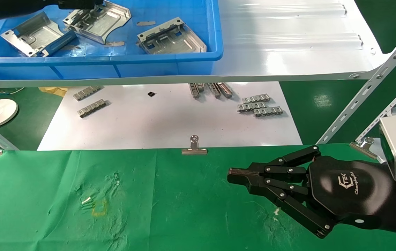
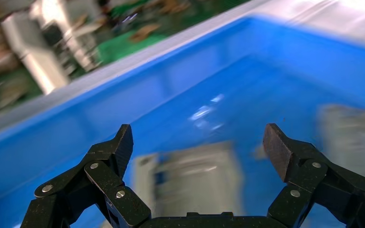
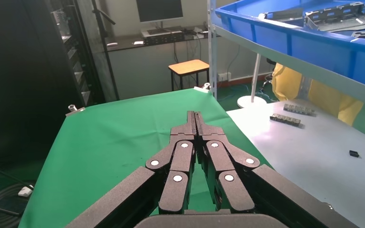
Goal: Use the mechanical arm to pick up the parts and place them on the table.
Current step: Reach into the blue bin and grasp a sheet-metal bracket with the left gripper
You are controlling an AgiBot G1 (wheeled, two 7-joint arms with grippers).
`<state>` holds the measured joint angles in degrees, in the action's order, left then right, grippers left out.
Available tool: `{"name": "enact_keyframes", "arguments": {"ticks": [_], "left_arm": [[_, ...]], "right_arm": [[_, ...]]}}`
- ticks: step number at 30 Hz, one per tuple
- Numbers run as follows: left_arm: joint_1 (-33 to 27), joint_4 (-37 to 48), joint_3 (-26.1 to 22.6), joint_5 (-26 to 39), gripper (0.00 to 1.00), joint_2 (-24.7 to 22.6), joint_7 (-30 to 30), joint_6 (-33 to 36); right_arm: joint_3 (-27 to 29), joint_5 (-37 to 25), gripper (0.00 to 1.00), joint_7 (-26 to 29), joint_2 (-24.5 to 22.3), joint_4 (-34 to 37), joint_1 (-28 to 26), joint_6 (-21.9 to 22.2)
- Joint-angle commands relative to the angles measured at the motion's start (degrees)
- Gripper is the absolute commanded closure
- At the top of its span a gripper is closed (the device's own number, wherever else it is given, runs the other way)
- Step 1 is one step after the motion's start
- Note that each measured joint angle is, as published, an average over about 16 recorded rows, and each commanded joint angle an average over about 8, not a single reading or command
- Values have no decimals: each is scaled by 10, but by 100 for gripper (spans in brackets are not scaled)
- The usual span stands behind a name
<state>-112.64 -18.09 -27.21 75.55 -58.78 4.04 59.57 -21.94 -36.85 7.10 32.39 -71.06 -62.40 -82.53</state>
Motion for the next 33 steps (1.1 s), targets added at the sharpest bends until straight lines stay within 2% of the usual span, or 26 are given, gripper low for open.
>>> {"name": "enact_keyframes", "arguments": {"ticks": [1, 6, 7, 9, 21, 33], "left_arm": [[-21, 52, -10, 24, 33, -24, -6, -50], [-43, 110, -25, 49, 95, -53, -6, -88], [-46, 117, -27, 52, 100, -56, -7, -91], [-51, 129, -30, 57, 100, -61, -6, -93], [-66, 172, -38, 67, 100, -64, 9, -75], [-71, 178, -44, 76, 100, -62, 10, -65]], "right_arm": [[0, 0, 95, 0, 0, 0, 0, 0], [0, 0, 35, 0, 0, 0, 0, 0], [0, 0, 22, 0, 0, 0, 0, 0], [0, 0, 2, 0, 0, 0, 0, 0], [0, 0, 0, 0, 0, 0, 0, 0], [0, 0, 0, 0, 0, 0, 0, 0]]}}
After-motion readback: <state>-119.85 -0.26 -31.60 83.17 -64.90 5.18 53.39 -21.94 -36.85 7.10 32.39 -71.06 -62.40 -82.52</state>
